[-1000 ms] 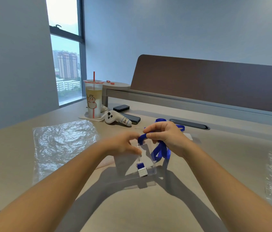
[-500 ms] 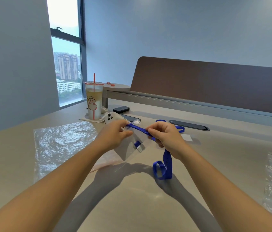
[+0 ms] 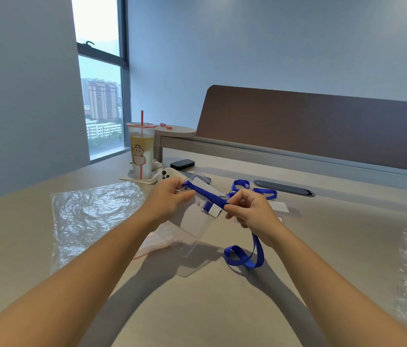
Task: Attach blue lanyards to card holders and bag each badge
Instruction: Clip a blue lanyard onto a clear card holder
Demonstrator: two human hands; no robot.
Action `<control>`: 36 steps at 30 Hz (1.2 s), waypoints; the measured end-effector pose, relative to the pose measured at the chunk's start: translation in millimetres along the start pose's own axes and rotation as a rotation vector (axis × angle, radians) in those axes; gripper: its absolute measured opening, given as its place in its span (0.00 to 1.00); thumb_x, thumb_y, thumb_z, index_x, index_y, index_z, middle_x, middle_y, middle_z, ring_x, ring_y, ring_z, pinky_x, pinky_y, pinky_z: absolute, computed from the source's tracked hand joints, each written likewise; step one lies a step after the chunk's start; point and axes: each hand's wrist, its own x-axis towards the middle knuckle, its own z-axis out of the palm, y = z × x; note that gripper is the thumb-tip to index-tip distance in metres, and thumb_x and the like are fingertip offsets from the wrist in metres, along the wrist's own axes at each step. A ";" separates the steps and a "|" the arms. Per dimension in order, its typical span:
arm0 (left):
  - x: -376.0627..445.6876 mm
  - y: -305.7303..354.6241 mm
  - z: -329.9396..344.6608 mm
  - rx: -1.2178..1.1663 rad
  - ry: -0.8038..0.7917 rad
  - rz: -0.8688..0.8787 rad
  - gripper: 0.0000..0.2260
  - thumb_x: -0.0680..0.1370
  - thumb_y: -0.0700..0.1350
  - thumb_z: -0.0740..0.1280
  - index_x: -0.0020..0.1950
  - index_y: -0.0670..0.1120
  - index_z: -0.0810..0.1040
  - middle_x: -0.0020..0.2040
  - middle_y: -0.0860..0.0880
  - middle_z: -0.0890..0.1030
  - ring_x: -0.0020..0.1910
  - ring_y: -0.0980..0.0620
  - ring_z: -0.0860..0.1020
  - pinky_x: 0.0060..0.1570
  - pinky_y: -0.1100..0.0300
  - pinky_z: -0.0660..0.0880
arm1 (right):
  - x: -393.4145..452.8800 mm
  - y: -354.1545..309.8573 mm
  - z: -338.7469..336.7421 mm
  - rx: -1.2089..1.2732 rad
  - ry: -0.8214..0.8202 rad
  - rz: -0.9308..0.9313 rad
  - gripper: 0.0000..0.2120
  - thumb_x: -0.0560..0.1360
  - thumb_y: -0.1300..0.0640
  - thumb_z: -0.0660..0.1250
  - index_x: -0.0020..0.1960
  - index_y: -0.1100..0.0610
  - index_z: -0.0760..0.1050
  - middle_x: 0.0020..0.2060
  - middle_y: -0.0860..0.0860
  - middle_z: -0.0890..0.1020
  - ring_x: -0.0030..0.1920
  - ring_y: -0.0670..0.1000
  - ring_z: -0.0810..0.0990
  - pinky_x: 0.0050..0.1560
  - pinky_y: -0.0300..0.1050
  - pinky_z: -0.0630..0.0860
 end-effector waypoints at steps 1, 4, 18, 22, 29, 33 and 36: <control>-0.5 -0.2 -0.3 -0.015 -0.002 -0.002 0.08 0.77 0.42 0.61 0.54 0.41 0.74 0.50 0.45 0.74 0.50 0.46 0.73 0.45 0.56 0.70 | 0.3 1.1 -0.5 0.002 0.003 -0.004 0.08 0.74 0.63 0.64 0.38 0.54 0.70 0.33 0.49 0.78 0.31 0.45 0.73 0.32 0.36 0.69; -1.2 -1.2 -0.7 -0.038 -0.009 -0.005 0.04 0.77 0.42 0.61 0.50 0.44 0.73 0.50 0.45 0.75 0.51 0.45 0.73 0.47 0.55 0.70 | 0.5 4.1 0.2 -0.018 0.030 -0.014 0.08 0.74 0.63 0.64 0.38 0.54 0.70 0.33 0.48 0.78 0.32 0.45 0.74 0.33 0.36 0.69; 0.1 -9.4 -13.0 -0.219 -0.041 0.058 0.10 0.78 0.42 0.59 0.40 0.54 0.72 0.43 0.52 0.76 0.49 0.48 0.73 0.49 0.52 0.72 | 4.6 7.8 -2.6 -0.041 -0.196 0.070 0.07 0.74 0.61 0.64 0.49 0.59 0.79 0.23 0.46 0.76 0.25 0.43 0.69 0.26 0.32 0.66; -2.5 -6.0 -15.4 -0.148 -0.189 0.115 0.07 0.78 0.40 0.59 0.45 0.51 0.72 0.41 0.55 0.75 0.42 0.56 0.73 0.40 0.62 0.71 | 8.0 7.6 -5.8 -0.100 -0.265 0.095 0.07 0.72 0.61 0.67 0.35 0.55 0.77 0.24 0.46 0.75 0.28 0.44 0.67 0.27 0.32 0.66; -5.9 0.5 -7.9 0.084 -0.467 0.196 0.08 0.77 0.40 0.61 0.46 0.54 0.72 0.41 0.58 0.74 0.39 0.59 0.74 0.38 0.68 0.70 | 15.5 5.1 -14.4 -0.003 -0.333 0.204 0.08 0.74 0.65 0.63 0.37 0.58 0.74 0.32 0.52 0.76 0.30 0.47 0.68 0.29 0.33 0.68; -5.8 3.7 -1.9 0.178 -0.570 0.200 0.06 0.77 0.41 0.61 0.45 0.53 0.72 0.43 0.55 0.75 0.39 0.59 0.73 0.40 0.69 0.71 | 18.8 1.9 -11.2 0.001 -0.313 0.213 0.06 0.74 0.61 0.64 0.38 0.57 0.74 0.35 0.52 0.77 0.33 0.48 0.72 0.35 0.36 0.70; -5.3 5.9 2.4 0.273 -0.626 0.181 0.07 0.77 0.41 0.61 0.54 0.47 0.75 0.49 0.51 0.76 0.39 0.59 0.73 0.41 0.69 0.70 | 18.4 -3.0 -11.3 0.041 -0.253 0.191 0.07 0.74 0.62 0.64 0.36 0.58 0.73 0.31 0.52 0.74 0.31 0.47 0.69 0.34 0.36 0.68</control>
